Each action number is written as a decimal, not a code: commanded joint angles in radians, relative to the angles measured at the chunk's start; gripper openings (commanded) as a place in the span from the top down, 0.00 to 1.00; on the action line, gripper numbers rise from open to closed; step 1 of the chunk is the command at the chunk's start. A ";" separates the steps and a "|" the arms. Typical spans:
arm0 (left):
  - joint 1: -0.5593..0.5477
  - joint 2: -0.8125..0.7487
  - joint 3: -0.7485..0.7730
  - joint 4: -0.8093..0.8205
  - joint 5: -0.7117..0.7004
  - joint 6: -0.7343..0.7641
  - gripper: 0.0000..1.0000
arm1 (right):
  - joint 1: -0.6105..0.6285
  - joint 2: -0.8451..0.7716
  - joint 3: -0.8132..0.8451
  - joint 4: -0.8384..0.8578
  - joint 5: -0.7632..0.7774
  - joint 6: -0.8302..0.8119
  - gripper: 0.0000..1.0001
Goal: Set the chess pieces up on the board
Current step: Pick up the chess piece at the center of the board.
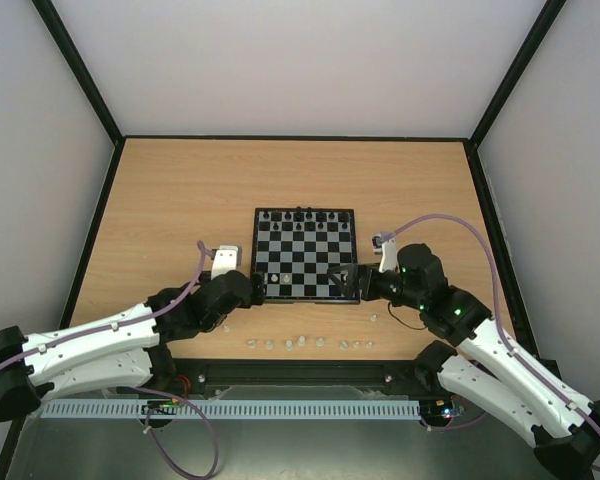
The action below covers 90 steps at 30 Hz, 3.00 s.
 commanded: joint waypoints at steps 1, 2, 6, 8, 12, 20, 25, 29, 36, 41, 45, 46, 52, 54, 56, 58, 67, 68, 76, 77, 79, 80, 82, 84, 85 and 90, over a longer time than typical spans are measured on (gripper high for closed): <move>-0.004 0.008 -0.039 0.027 0.040 -0.009 0.01 | -0.003 -0.001 0.003 -0.110 0.005 -0.005 0.01; -0.004 0.009 -0.049 0.035 0.049 -0.014 0.01 | -0.003 0.004 -0.001 -0.100 -0.017 -0.007 0.01; -0.004 0.019 -0.072 0.042 0.080 -0.042 0.01 | -0.002 0.047 -0.025 -0.071 -0.079 -0.019 0.01; -0.005 0.014 -0.090 0.044 0.086 -0.054 0.01 | 0.001 0.070 -0.032 -0.069 -0.071 -0.048 0.01; -0.004 0.000 -0.122 0.051 0.084 -0.063 0.01 | 0.010 0.109 -0.046 -0.074 0.007 -0.053 0.01; 0.016 0.001 -0.078 0.110 0.040 0.022 0.01 | 0.018 0.223 -0.070 -0.101 0.275 0.033 0.05; 0.061 0.009 -0.029 0.155 0.042 0.118 0.01 | 0.059 0.290 -0.076 -0.150 0.422 0.139 0.06; 0.133 0.015 -0.033 0.214 0.112 0.181 0.01 | 0.119 0.299 -0.082 -0.206 0.541 0.250 0.11; 0.222 0.046 -0.107 0.348 0.306 0.208 0.01 | 0.198 0.318 -0.142 -0.311 0.624 0.423 0.27; 0.225 0.047 -0.127 0.364 0.352 0.210 0.01 | 0.255 0.347 -0.164 -0.336 0.651 0.501 0.36; 0.225 0.019 -0.142 0.361 0.354 0.207 0.01 | 0.296 0.393 -0.167 -0.344 0.660 0.540 0.42; 0.225 0.015 -0.144 0.358 0.352 0.207 0.01 | 0.307 0.402 -0.167 -0.341 0.662 0.547 0.44; 0.225 -0.011 -0.155 0.352 0.353 0.206 0.01 | 0.313 0.418 -0.174 -0.321 0.665 0.550 0.59; 0.225 -0.013 -0.155 0.352 0.353 0.206 0.01 | 0.314 0.411 -0.174 -0.322 0.669 0.548 0.64; 0.225 -0.014 -0.157 0.352 0.354 0.206 0.01 | 0.314 0.400 -0.174 -0.326 0.677 0.546 0.69; 0.225 -0.015 -0.156 0.352 0.356 0.206 0.01 | 0.313 0.393 -0.173 -0.331 0.681 0.544 0.74; 0.225 -0.031 -0.160 0.347 0.360 0.204 0.01 | 0.313 0.384 -0.180 -0.335 0.678 0.533 0.86; 0.225 -0.034 -0.159 0.347 0.360 0.204 0.01 | 0.313 0.384 -0.183 -0.333 0.677 0.534 0.86; 0.225 -0.038 -0.163 0.346 0.359 0.205 0.01 | 0.313 0.383 -0.203 -0.312 0.669 0.526 0.96; 0.225 -0.037 -0.162 0.345 0.359 0.205 0.01 | 0.315 0.378 -0.199 -0.316 0.668 0.524 0.98; 0.225 -0.039 -0.162 0.344 0.357 0.204 0.01 | 0.313 0.365 -0.189 -0.328 0.669 0.519 0.99; 0.225 -0.039 -0.162 0.344 0.356 0.204 0.01 | 0.313 0.357 -0.179 -0.336 0.670 0.514 0.99; 0.225 -0.040 -0.163 0.344 0.352 0.204 0.01 | 0.314 0.344 -0.152 -0.359 0.674 0.498 0.99; 0.225 -0.038 -0.163 0.343 0.350 0.203 0.01 | 0.314 0.337 -0.114 -0.387 0.689 0.479 0.99; 0.225 -0.038 -0.162 0.342 0.350 0.203 0.01 | 0.313 0.335 -0.091 -0.399 0.696 0.468 0.99; 0.225 -0.037 -0.162 0.341 0.342 0.203 0.01 | 0.314 0.367 0.037 -0.442 0.734 0.393 0.99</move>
